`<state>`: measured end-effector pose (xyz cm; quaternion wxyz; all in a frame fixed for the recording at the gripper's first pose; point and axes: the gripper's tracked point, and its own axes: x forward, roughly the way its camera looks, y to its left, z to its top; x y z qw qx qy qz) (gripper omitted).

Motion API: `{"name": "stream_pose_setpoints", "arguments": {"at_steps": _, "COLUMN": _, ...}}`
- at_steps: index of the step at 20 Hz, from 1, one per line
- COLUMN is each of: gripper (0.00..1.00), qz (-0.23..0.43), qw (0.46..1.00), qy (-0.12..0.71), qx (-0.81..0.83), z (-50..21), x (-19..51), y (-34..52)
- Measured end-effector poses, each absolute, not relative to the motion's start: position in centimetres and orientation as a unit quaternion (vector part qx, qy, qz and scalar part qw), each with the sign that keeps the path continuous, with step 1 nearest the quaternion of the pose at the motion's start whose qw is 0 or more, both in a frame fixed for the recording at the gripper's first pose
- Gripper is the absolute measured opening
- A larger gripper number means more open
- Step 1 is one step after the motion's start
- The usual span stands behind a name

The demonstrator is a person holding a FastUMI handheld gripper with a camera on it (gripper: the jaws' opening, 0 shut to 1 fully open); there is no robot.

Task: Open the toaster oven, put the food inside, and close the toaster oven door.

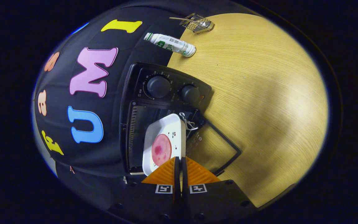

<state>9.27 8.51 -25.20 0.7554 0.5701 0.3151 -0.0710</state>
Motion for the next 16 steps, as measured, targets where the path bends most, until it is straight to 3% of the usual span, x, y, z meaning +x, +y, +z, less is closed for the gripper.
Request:
{"name": "stream_pose_setpoints", "arguments": {"at_steps": 6, "gripper": 0.05, "qz": -0.109, "qw": 0.767, "qy": 0.270, "qx": 0.571, "z": -26.7, "x": 13.9, "y": 8.9}}
{"name": "stream_pose_setpoints", "arguments": {"at_steps": 12, "gripper": 0.06, "qz": -0.106, "qw": 0.777, "qy": 0.231, "qx": 0.576, "z": -26.5, "x": 17.4, "y": 9.2}}
{"name": "stream_pose_setpoints", "arguments": {"at_steps": 16, "gripper": 0.14, "qz": -0.084, "qw": 0.785, "qy": 0.220, "qx": 0.572, "z": -25.3, "x": 17.5, "y": 9.5}}
